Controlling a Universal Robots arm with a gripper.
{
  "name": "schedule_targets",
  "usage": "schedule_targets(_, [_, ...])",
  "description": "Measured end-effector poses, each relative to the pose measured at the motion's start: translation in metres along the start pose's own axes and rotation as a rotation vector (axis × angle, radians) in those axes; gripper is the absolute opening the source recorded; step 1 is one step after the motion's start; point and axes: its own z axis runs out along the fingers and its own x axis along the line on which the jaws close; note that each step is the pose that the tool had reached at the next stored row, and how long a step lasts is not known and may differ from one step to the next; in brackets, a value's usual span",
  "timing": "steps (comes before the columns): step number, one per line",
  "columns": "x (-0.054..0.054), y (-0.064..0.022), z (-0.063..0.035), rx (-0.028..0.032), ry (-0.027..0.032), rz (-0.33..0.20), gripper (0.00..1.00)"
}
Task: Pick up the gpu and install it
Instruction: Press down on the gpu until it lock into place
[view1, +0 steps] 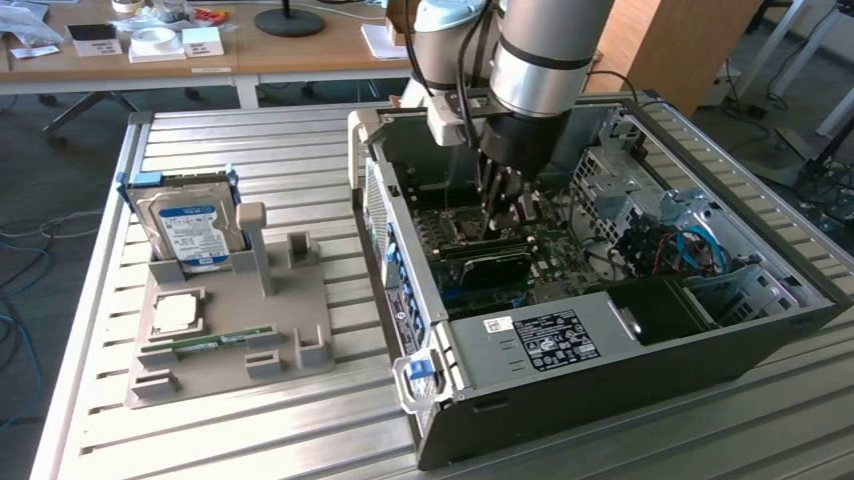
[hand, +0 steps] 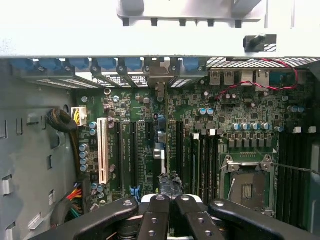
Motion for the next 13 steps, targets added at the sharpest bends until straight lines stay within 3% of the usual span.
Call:
schedule_targets(8, [0.000, -0.0001, -0.0106, 0.0001, 0.0049, 0.000, 0.11])
schedule_targets(13, [0.000, -0.0001, -0.0107, 0.0002, 0.0049, 0.000, 0.11])
